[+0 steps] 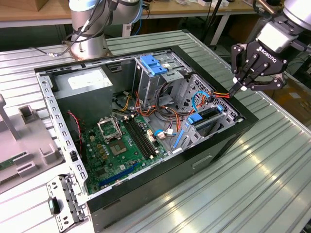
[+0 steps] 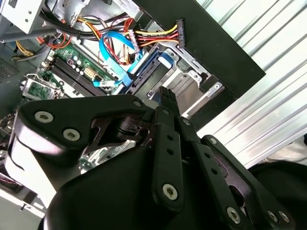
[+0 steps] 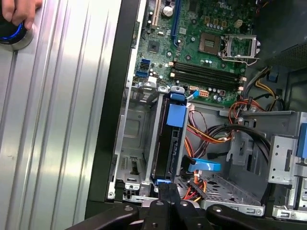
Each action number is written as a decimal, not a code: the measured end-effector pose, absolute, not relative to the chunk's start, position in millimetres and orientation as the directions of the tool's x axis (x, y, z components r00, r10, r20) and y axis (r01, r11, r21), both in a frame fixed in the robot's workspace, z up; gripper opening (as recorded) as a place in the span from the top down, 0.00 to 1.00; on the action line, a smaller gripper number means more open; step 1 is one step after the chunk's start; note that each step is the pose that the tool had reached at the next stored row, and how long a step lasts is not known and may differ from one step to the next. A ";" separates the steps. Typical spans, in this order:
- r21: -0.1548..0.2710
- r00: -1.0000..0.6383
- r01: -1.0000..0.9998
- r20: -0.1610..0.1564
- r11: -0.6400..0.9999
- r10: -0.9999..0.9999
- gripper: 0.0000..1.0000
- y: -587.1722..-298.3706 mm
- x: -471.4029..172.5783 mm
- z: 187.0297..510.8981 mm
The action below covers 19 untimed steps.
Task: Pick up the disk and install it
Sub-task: 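Insert the first disk wire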
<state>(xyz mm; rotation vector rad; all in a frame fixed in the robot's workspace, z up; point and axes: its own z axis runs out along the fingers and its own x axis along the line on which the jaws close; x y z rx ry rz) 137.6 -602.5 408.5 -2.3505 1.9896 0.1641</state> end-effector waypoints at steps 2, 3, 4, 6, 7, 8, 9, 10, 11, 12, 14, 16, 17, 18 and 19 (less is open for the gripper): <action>0.025 0.186 -0.981 -0.118 -0.191 -0.975 0.89 -602.5 137.6 408.4; 0.025 0.193 -0.980 -0.118 -0.197 -0.974 0.89 -602.5 137.5 408.5; 0.025 0.202 -0.978 -0.118 -0.207 -0.972 0.89 -602.5 137.6 408.4; 0.025 0.223 -0.974 -0.118 -0.227 -0.968 0.89 -602.5 137.6 408.5; 0.025 0.235 -0.971 -0.118 -0.240 -0.965 0.89 -602.5 137.6 408.4; 0.025 0.242 -0.969 -0.118 -0.246 -0.963 0.89 -602.5 137.6 408.5; 0.025 0.250 -0.967 -0.118 -0.254 -0.961 0.89 -602.5 137.6 408.5; 0.025 0.260 -0.964 -0.118 -0.264 -0.958 0.89 -602.5 137.6 408.5; 0.025 0.271 -0.961 -0.118 -0.276 -0.955 0.89 -602.5 137.6 408.5; 0.025 0.278 -0.959 -0.118 -0.283 -0.953 0.89 -602.5 137.6 408.5; 0.025 0.297 -0.953 -0.118 -0.301 -0.948 0.89 -602.5 137.6 408.5; 0.025 0.313 -0.948 -0.118 -0.318 -0.942 0.89 -602.5 137.6 408.4; 0.025 0.320 -0.945 -0.118 -0.325 -0.940 0.89 -602.5 137.6 408.5; 0.025 0.330 -0.942 -0.118 -0.335 -0.936 0.89 -602.5 137.6 408.5; 0.025 0.342 -0.938 -0.118 -0.347 -0.932 0.89 -602.5 137.6 408.5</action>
